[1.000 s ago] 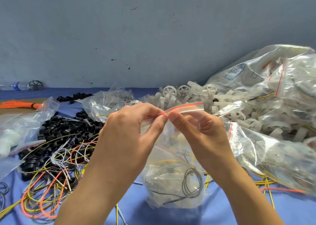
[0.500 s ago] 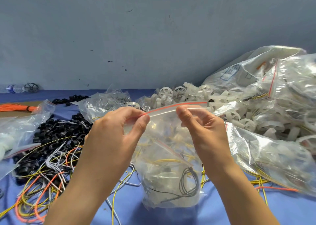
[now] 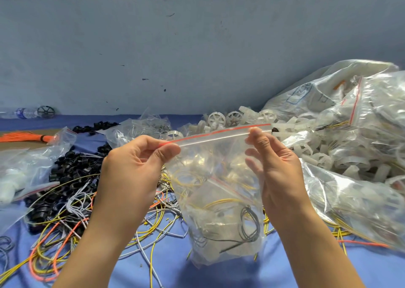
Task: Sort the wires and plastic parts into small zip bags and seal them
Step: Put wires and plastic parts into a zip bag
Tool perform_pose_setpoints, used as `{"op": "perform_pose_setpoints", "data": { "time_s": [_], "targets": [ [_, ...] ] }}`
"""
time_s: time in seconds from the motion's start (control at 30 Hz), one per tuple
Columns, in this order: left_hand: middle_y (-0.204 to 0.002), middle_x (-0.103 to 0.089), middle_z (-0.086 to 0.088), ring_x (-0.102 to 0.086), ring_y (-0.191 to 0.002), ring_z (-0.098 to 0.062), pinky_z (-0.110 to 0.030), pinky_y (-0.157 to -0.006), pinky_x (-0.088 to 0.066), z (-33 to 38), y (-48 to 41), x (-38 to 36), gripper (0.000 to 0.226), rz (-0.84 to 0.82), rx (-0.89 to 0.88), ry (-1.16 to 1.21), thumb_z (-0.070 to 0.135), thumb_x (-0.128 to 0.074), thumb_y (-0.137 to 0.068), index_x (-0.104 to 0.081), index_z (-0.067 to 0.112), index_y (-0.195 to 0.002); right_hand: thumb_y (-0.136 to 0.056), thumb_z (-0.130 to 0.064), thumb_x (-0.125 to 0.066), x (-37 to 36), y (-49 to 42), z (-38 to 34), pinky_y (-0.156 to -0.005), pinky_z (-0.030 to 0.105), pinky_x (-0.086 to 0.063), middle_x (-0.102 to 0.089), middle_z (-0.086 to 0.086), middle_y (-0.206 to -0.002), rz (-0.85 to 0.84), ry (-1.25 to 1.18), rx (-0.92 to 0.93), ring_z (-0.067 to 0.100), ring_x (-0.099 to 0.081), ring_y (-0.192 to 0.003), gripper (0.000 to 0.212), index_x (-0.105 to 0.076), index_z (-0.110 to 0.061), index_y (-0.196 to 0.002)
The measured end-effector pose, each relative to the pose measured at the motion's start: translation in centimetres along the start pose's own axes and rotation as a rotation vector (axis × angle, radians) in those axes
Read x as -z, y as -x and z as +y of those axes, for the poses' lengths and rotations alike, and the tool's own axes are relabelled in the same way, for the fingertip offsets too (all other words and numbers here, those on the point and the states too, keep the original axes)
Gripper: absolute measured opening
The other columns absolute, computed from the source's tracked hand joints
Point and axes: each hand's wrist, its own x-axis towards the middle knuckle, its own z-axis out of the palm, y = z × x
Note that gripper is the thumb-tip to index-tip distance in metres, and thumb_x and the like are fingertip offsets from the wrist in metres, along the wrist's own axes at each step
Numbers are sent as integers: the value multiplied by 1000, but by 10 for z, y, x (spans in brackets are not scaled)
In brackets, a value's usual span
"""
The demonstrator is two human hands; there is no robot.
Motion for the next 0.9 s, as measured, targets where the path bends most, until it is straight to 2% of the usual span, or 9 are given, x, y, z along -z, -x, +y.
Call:
{"op": "perform_pose_setpoints", "data": {
  "time_s": [0.07,0.17,0.27,0.5,0.6,0.67,0.73,0.8,0.9],
  "targets": [
    [-74,-72,2,-61,-65,-21,-18,-56,-45,-1,-1,1,22,9,15,25,49,-68,-72,-71,28,-75,-74,-44,-69,0,-2,0,-87,30,-45,-66,-14,-78,14,-51,-37,2,-59,-72,14,-75,-31,-72],
    [-72,-72,11,-60,-60,0,-4,-53,-42,-1,-2,-1,25,-6,36,59,48,-67,-73,-70,24,-75,-78,-43,-67,-1,-4,0,-86,29,-46,-67,-15,-80,46,-145,-98,1,-62,-72,16,-75,-30,-72],
    [-71,-71,14,-59,-60,6,-2,-57,-41,-2,-4,-1,22,-21,39,68,44,-66,-79,-70,22,-76,-88,-38,-63,-2,-5,-1,-87,29,-46,-68,-15,-81,46,-206,-149,2,-66,-77,22,-76,-30,-72],
    [-79,-71,2,-62,-70,-23,-14,-59,-44,-3,-8,2,19,9,25,83,47,-62,-82,-69,29,-82,-95,-32,-57,-9,1,-5,-84,31,-47,-66,-14,-77,5,-238,-131,4,-64,-72,27,-73,-29,-75],
    [-74,-71,1,-59,-63,-9,-17,-61,-46,3,-9,5,21,-31,1,125,52,-64,-76,-70,33,-82,-89,-40,-61,-6,2,-13,-88,26,-49,-70,-15,-90,2,10,22,8,-68,-87,16,-71,-33,-99],
    [-71,-71,4,-58,-59,-1,-10,-58,-45,6,-9,4,22,-48,3,166,52,-68,-71,-72,33,-81,-87,-47,-62,-6,5,-21,-90,17,-46,-67,-18,-106,-32,414,281,4,-63,-104,34,-62,-39,-121],
    [-70,-72,6,-59,-59,1,-7,-58,-45,9,-8,-1,22,-77,11,213,48,-71,-69,-72,30,-80,-88,-55,-59,-14,8,-26,-103,30,-40,-61,-14,-121,-32,933,602,8,-55,-115,45,-56,-40,-130],
    [-71,-72,5,-61,-62,1,-7,-60,-46,12,-6,-8,17,-108,-1,262,43,-73,-69,-71,28,-76,-90,-56,-56,-28,15,-29,-108,51,-33,-61,-13,-122,-115,1173,768,15,-53,-117,40,-62,-38,-125],
    [-74,-73,2,-62,-65,-4,-13,-66,-51,15,-4,-12,13,-140,-9,357,39,-75,-68,-71,27,-72,-96,-43,-55,-39,23,-28,-104,50,-36,-70,-14,-100,-269,1115,776,16,-59,-102,21,-70,-34,-107]
  ]
}}
